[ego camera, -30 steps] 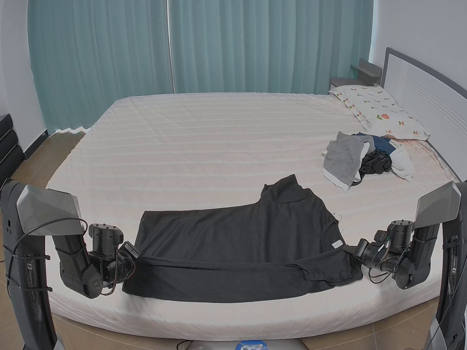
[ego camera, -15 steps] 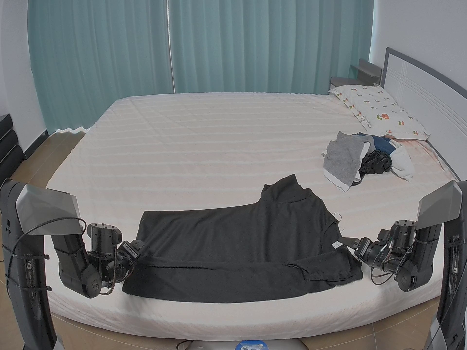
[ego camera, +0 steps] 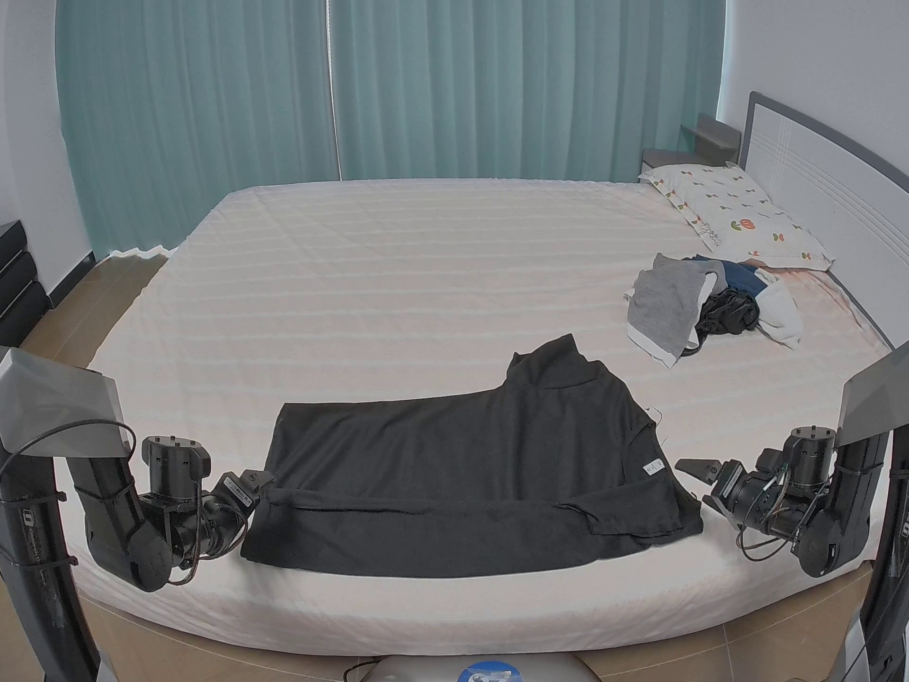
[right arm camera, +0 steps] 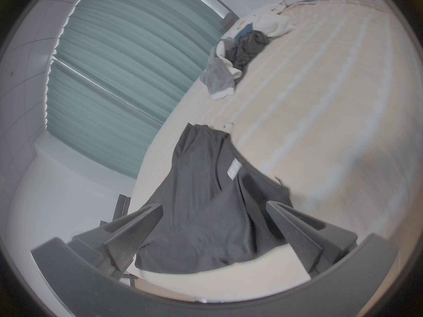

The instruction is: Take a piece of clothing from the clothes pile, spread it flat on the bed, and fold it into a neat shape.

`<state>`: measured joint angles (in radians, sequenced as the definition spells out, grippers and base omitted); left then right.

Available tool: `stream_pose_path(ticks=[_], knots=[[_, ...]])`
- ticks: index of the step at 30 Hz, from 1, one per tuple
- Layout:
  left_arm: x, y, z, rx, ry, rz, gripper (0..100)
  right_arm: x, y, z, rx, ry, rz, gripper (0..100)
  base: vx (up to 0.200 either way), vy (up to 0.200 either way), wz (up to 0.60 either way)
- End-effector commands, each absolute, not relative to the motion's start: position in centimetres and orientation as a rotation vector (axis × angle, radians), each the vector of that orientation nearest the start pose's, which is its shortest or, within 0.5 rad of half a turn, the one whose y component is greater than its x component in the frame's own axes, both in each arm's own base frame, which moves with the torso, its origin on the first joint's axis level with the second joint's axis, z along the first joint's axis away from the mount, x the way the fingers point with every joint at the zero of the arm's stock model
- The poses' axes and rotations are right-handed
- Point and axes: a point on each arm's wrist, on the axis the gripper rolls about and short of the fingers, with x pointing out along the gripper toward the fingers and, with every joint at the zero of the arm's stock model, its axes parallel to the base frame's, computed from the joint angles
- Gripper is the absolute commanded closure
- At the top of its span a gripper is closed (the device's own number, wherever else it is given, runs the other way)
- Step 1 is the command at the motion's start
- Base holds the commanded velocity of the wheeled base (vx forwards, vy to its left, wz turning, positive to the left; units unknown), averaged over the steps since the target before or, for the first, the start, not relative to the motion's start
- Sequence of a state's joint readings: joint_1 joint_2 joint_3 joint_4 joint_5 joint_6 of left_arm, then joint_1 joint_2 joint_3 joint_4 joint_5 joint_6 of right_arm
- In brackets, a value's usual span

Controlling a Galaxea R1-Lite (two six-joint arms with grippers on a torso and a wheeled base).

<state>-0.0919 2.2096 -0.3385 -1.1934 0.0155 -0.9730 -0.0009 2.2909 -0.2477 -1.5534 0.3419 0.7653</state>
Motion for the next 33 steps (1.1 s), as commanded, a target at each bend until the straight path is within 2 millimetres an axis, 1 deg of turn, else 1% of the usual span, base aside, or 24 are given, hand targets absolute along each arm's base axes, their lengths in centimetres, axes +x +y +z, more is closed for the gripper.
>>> stream_pose_path(ticks=[1,4,7,9,13,16,17,21,22,25,26,30,31,32,33], knots=[[26.7,-2.7,-0.7,-0.905,0.671,0.227,0,25.8,1.1,-1.1,0.848,0.635,0.097,0,0.0,0.0,0.0],[26.3,-2.8,-1.1,-0.897,0.695,0.228,0,25.6,1.2,-1.3,0.903,0.634,0.034,0,0.0,0.0,0.0],[25.9,-3.4,-1.3,-0.869,0.722,0.208,0,25.5,1.7,-1.5,0.951,0.657,0.019,0,0.0,0.0,0.0],[25.5,-3.9,-1.9,-0.841,0.76,0.197,0,25.3,1.9,-1.6,0.96,0.67,0.019,0,0.0,0.0,0.0],[25.6,-4.7,-2.8,-0.819,0.786,0.192,0,25.1,1.9,-1.8,0.962,0.683,0.011,0,0.0,0.0,0.0],[25.8,-5.1,-3.3,-0.808,0.799,0.185,0,25.1,1.9,-2.1,0.964,0.693,0.005,0,0.0,0.0,0.0],[26.1,-5.3,-3.3,-0.799,0.788,0.185,0,25.1,1.9,-2.3,0.964,0.699,0.002,0,0.0,0.0,0.0],[26.8,-5.4,-3.4,-0.795,0.764,0.194,0,25.0,2.0,-2.3,0.963,0.704,0.003,0,0.0,0.0,0.0],[27.3,-5.5,-3.9,-0.79,0.761,0.198,0,24.9,2.2,-2.4,0.958,0.713,0.009,0,0.0,0.0,0.0],[27.4,-5.5,-4.0,-0.769,0.759,0.198,0,24.7,2.4,-2.4,0.956,0.725,0.011,0,0.0,0.0,0.0],[27.6,-5.5,-4.4,-0.732,0.762,0.193,0,24.5,2.8,-2.6,0.948,0.742,0.017,0,0.0,0.0,0.0],[28.0,-5.5,-4.7,-0.716,0.747,0.209,0,24.6,3.3,-3.0,0.924,0.736,-0.012,0,0.0,0.0,0.0],[28.4,-5.6,-5.0,-0.708,0.736,0.227,0,24.7,3.9,-3.6,0.899,0.738,-0.04,0,0.0,0.0,0.0],[28.4,-5.6,-5.1,-0.702,0.734,0.233,0,24.9,4.2,-3.7,0.893,0.733,-0.042,0,0.0,0.0,0.0],[28.4,-5.6,-5.1,-0.699,0.732,0.235,100,25.0,4.4,-3.8,0.891,0.732,-0.042,0,0.0,0.0,0.0]])
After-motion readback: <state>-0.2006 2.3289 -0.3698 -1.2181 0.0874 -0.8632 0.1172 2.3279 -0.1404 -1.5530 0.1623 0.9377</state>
